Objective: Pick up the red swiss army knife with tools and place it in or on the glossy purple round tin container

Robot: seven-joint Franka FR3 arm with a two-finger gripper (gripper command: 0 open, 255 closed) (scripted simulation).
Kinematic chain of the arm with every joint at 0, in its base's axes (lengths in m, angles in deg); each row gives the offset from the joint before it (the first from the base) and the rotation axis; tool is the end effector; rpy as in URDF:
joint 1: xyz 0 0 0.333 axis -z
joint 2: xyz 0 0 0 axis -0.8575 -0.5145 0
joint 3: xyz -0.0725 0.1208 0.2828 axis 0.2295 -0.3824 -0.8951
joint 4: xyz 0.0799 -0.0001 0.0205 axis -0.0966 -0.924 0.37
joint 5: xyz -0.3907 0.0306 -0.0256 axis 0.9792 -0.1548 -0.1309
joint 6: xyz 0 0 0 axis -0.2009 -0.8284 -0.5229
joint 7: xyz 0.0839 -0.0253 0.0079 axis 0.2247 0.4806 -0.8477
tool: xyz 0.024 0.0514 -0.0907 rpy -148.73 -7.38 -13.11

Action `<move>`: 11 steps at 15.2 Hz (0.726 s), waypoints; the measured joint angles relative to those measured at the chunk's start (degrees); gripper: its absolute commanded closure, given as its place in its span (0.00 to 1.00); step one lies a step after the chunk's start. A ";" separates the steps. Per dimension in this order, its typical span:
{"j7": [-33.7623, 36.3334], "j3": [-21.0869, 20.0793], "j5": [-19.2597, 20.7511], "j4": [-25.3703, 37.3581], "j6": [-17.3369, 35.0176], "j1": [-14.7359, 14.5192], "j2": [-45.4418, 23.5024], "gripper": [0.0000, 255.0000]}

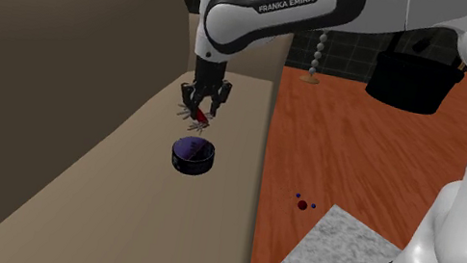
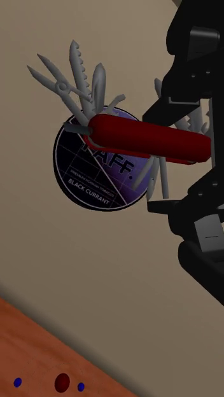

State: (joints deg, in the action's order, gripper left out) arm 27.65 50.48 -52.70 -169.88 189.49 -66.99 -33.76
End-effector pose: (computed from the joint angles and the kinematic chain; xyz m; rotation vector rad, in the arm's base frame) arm 0.5884 0.1383 0.4757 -3.1138 0.2582 -0.0952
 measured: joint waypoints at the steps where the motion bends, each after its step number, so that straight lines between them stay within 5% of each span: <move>1: 0.23 -0.06 0.05 -0.34 0.51 -0.10 -0.18 1.00; 11: 0.66 -0.07 0.37 -5.70 7.65 -0.21 -1.99 1.00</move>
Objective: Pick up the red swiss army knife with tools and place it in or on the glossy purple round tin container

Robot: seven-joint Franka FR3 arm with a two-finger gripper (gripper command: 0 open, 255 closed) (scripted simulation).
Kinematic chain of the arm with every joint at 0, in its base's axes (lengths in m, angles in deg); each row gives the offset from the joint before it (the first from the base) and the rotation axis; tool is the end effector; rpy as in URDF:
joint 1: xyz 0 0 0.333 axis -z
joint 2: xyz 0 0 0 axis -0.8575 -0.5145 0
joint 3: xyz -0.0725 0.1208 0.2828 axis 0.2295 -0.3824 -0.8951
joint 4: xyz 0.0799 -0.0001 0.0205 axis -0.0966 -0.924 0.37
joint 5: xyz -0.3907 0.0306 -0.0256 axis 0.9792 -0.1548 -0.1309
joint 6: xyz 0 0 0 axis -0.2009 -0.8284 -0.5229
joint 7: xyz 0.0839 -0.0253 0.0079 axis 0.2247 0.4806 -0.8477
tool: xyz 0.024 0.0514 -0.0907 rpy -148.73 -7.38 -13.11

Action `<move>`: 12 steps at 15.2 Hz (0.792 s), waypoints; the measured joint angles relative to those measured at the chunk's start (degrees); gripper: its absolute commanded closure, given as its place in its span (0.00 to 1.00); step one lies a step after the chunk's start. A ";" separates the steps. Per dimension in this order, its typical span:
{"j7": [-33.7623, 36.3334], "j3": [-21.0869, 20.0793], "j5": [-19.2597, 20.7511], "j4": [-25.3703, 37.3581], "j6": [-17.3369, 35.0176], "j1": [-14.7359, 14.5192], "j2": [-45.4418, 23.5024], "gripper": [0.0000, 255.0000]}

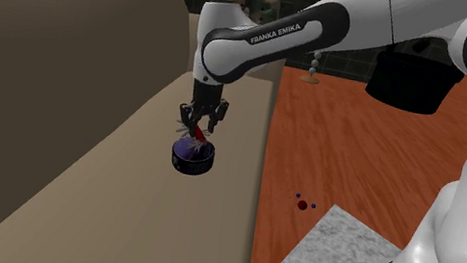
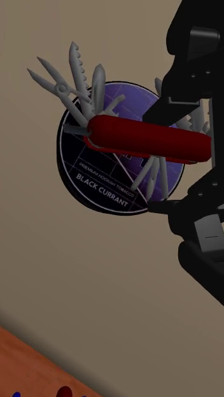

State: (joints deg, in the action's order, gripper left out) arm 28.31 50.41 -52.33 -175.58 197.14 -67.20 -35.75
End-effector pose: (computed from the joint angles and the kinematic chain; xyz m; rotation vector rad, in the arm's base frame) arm 0.5867 0.1410 0.4199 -3.1142 0.2610 -0.0948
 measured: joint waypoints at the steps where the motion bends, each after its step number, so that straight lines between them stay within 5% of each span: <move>1: -0.03 0.03 0.04 -0.37 0.78 0.03 -0.40 1.00; 9: 0.08 0.02 0.11 -1.02 1.87 -0.02 -0.83 1.00; 10: 0.08 0.02 0.11 -1.02 1.88 -0.02 -0.83 0.00; 12: 0.08 0.02 0.11 -1.02 1.88 -0.02 -0.83 0.00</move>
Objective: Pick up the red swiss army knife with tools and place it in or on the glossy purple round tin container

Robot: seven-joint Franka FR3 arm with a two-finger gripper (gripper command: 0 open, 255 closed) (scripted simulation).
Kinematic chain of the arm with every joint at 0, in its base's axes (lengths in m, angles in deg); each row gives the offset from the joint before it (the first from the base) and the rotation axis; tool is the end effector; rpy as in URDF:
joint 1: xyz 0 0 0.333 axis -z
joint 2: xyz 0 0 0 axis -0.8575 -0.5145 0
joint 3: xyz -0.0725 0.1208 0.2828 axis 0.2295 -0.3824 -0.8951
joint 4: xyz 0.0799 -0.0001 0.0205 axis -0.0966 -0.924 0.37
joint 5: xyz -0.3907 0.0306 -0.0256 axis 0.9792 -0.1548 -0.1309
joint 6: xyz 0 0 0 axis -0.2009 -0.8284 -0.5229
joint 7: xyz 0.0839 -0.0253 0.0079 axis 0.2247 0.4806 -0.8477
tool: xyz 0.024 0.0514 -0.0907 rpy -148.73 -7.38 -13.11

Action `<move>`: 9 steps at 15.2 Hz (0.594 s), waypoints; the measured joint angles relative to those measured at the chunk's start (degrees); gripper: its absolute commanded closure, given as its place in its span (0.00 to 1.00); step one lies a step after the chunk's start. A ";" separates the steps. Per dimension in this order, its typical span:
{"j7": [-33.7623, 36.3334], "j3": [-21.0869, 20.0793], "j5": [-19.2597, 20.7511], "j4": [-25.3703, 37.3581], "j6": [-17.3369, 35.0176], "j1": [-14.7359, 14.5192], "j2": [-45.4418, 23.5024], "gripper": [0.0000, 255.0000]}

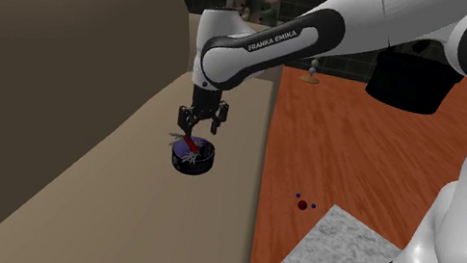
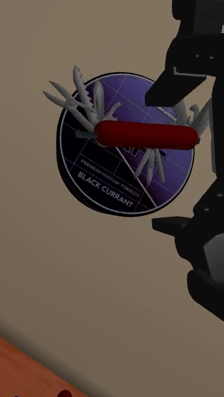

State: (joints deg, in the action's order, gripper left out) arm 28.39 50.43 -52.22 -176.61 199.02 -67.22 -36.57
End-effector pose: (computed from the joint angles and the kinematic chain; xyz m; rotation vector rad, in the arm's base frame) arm 0.5872 0.1412 0.4060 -3.1138 0.2609 -0.0956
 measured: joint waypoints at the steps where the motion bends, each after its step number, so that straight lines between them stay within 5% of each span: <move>1: 0.00 0.00 0.00 0.00 0.00 0.00 0.00 0.00; 9: -0.10 -0.12 -0.34 3.30 -5.83 -0.03 2.64 0.00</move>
State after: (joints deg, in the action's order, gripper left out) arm 28.28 50.31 -52.56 -173.31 193.19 -67.25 -33.94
